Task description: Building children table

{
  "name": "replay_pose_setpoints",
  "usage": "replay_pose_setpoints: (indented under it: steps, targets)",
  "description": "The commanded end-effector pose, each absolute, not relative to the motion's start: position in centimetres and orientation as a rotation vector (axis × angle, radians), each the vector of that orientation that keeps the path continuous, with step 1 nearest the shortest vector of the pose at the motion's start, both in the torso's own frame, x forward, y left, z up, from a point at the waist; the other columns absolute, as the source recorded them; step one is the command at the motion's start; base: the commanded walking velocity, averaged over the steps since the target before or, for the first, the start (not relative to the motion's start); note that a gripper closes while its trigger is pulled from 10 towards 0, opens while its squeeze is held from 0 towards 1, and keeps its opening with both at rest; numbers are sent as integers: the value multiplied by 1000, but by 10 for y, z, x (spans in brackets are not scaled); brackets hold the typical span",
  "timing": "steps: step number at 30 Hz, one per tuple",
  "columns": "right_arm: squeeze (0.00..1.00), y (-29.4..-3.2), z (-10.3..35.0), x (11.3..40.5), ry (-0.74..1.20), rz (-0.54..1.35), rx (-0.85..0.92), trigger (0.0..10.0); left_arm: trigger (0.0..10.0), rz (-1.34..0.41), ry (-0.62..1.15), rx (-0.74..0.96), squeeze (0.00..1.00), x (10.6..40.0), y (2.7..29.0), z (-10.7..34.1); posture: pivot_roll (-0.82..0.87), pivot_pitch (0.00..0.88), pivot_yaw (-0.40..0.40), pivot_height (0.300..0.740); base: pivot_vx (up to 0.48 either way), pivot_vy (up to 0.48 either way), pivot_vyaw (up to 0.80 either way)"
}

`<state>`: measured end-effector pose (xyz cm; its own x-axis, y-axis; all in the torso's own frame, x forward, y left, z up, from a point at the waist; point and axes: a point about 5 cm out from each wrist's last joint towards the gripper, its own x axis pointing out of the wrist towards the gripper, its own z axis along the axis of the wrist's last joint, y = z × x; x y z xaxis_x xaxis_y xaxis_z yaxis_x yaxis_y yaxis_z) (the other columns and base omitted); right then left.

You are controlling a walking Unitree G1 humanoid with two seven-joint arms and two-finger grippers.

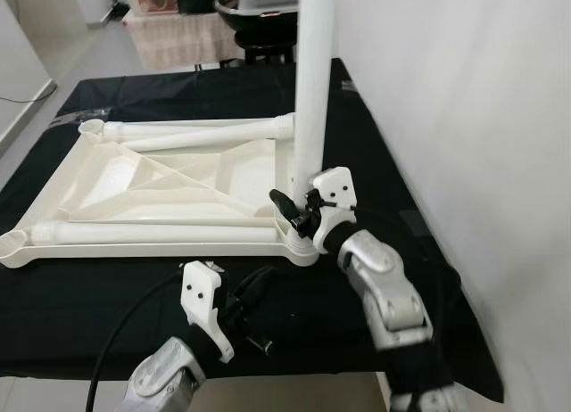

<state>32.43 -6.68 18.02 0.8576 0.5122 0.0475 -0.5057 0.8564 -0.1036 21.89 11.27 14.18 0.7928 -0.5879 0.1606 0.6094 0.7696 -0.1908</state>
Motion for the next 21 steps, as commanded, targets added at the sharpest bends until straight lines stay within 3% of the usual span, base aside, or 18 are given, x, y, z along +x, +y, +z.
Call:
replay_pose_setpoints:
  steps: [1, 7, 8, 10, 11, 17, 18, 19, 21]
  targets:
    - [0, -62, 143, 323, 110, 562, -121, 0, 10000, -660, -76, -224, 0, 219, 114, 139, -34, 172, 21, 740, 0, 0, 0]
    - [0, -63, 148, 333, 84, 576, -147, 0, 10000, -653, -80, -222, 0, 220, 114, 140, -29, 171, 18, 740, 0, 0, 0]
    - [35, -60, 159, 335, 46, 614, -139, 10000, 10000, -642, -84, -222, 0, 221, 114, 140, -25, 172, 17, 740, 0, 0, 0]
    - [35, -60, 159, 335, 46, 614, -139, 10000, 10000, -642, -84, -222, 0, 221, 114, 140, -25, 172, 17, 740, 0, 0, 0]
    - [1000, -58, 168, 335, 16, 659, -116, 10000, 10000, -639, -85, -223, 0, 221, 115, 141, -26, 173, 20, 740, 0, 0, 0]
    - [1000, -58, 188, 335, -46, 817, -108, 10000, 10000, -643, -83, -223, 0, 221, 115, 141, -11, 172, 32, 740, 0, 0, 0]
    - [851, -64, 192, 337, -50, 873, -142, 10000, 10000, -647, -80, -223, 0, 221, 115, 141, -8, 170, 34, 740, 0, 0, 0]
    - [0, -75, 195, 344, -43, 915, -188, 10000, 10000, -651, -79, -224, 0, 221, 115, 141, -7, 169, 31, 740, 0, 0, 0]
    - [0, -86, 197, 352, -27, 926, -230, 10000, 10000, -653, -78, -225, 0, 221, 114, 141, -6, 168, 28, 740, 0, 0, 0]
